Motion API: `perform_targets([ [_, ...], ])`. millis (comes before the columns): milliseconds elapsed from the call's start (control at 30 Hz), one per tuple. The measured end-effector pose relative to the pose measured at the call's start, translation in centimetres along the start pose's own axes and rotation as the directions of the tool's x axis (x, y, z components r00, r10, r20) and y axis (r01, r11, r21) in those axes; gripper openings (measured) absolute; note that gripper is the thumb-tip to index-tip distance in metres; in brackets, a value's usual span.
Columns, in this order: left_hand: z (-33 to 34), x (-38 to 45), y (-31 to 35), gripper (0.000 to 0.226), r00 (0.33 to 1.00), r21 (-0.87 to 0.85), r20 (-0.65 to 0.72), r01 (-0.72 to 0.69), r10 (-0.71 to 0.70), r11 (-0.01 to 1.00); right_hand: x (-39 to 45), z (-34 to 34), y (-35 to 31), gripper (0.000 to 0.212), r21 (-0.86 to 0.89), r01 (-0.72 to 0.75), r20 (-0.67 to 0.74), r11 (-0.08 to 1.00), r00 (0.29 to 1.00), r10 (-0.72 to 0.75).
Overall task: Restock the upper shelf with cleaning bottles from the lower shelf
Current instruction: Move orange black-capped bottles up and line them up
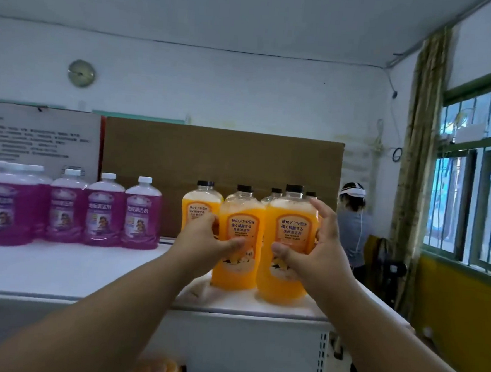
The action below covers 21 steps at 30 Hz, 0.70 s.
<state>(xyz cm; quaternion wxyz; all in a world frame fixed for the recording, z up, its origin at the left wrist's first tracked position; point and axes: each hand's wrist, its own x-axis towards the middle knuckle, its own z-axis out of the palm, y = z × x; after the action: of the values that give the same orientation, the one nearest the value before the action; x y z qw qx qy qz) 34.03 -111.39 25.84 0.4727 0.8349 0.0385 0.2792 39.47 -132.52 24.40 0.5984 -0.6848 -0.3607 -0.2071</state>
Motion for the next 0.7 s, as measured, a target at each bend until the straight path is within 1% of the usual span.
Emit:
perform_targets([
  [33, -0.1, 0.1, 0.0, 0.053, 1.000, 0.012, -0.007, -0.013, 0.013, 1.000, 0.1, 0.1, 0.5, 0.095, -0.001, 0.002, 0.006, 1.000, 1.000, -0.002],
  [67, -0.2, 0.1, 0.0, 0.066, 0.999, 0.026, -0.022, -0.043, 0.043, 0.999, 0.2, 0.1, 0.8, 0.094, -0.012, 0.006, 0.016, 1.000, 1.000, -0.006],
  [100, -0.4, 0.1, 0.1, 0.084, 0.995, 0.060, -0.041, -0.090, 0.093, 0.994, 0.3, 0.2, 1.1, 0.094, -0.024, 0.007, 0.027, 1.000, 1.000, -0.006],
  [133, -0.6, 0.1, 0.2, 0.100, 0.984, 0.148, -0.061, -0.156, 0.166, 0.977, 0.4, 0.2, 1.2, 0.094, -0.028, 0.006, 0.037, 1.000, 0.999, -0.005],
  [167, -0.8, 0.1, 0.4, 0.110, 0.964, 0.288, -0.072, -0.225, 0.256, 0.931, 0.5, 0.2, 1.3, 0.094, -0.034, 0.007, 0.046, 0.999, 0.999, -0.005],
  [200, -1.0, 0.1, 0.5, 0.112, 0.935, 0.445, -0.060, -0.288, 0.349, 0.848, 0.6, 0.1, 1.2, 0.094, -0.055, 0.011, 0.057, 0.998, 0.998, -0.008],
  [233, -1.0, 0.2, 0.7, 0.111, 0.904, 0.575, -0.024, -0.337, 0.427, 0.746, 0.7, 0.0, 1.2, 0.095, -0.104, 0.021, 0.064, 0.994, 0.998, -0.014],
  [267, -1.0, 0.3, 0.8, 0.108, 0.877, 0.664, 0.023, -0.372, 0.480, 0.648, 0.8, -0.1, 1.2, 0.096, -0.188, 0.042, 0.060, 0.981, 0.998, -0.031],
  [300, -0.9, 0.5, 0.9, 0.105, 0.859, 0.717, 0.064, -0.394, 0.508, 0.575, 0.9, -0.4, 1.2, 0.098, -0.290, 0.076, 0.051, 0.954, 0.997, -0.064],
  [333, -0.9, 0.8, 1.0, 0.105, 0.850, 0.746, 0.083, -0.398, 0.519, 0.533, 0.9, -0.6, 1.2, 0.100, -0.385, 0.122, 0.052, 0.915, 0.992, -0.111],
  [400, -0.8, 1.6, 1.1, 0.107, 0.860, 0.768, 0.083, -0.377, 0.503, 0.517, 1.1, -0.9, 1.0, 0.103, -0.491, 0.209, 0.108, 0.846, 0.978, -0.179],
  [500, -0.3, 3.0, 1.2, 0.106, 0.867, 0.790, 0.090, -0.362, 0.491, 0.495, 1.6, -1.3, 0.8, 0.105, -0.543, 0.237, 0.193, 0.806, 0.969, -0.155],
  [633, 0.4, 5.1, 0.8, 0.104, 0.854, 0.820, 0.130, -0.378, 0.504, 0.430, 2.2, -1.1, 1.1, 0.101, -0.557, 0.227, 0.146, 0.799, 0.974, -0.174],
  [700, 0.9, 6.2, 0.6, 0.103, 0.851, 0.838, 0.138, -0.373, 0.506, 0.399, 2.5, -0.9, 1.4, 0.100, -0.598, 0.203, 0.122, 0.775, 0.979, -0.162],
])
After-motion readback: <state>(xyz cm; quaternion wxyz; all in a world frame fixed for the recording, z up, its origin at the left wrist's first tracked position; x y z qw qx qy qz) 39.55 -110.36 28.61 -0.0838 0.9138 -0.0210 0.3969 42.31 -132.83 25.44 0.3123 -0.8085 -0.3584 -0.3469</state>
